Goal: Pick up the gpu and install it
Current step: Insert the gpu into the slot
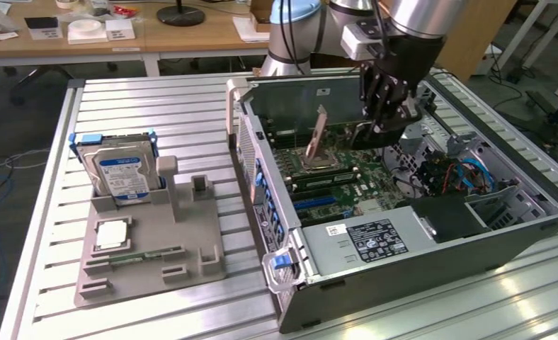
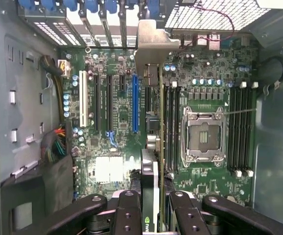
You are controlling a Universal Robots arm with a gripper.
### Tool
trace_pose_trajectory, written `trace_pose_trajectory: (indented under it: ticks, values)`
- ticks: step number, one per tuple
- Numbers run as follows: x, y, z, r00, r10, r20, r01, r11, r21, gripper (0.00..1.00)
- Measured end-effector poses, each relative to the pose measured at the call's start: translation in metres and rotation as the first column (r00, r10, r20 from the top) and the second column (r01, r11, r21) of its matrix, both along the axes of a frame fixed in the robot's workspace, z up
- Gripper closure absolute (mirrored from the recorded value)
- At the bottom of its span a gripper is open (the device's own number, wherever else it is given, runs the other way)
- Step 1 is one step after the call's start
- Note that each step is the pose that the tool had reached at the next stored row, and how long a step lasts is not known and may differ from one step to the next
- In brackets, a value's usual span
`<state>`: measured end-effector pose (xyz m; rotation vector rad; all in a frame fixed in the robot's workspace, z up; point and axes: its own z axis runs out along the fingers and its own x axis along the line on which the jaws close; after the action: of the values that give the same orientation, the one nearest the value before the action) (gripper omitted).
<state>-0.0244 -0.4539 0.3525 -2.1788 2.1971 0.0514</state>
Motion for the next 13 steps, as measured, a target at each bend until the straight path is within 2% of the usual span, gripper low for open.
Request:
trace_pose_trajectory:
  ticks: [9,13]
  values:
    - [-0.0015,0.0000,-0.0014,1.0000,0.000,0.0000,0.000,1.0000,0.0000,0.73]
    - [-0.0019,0.0000,-0.0049,1.0000,0.000,0.0000,0.000,1.0000,0.0000,0.73]
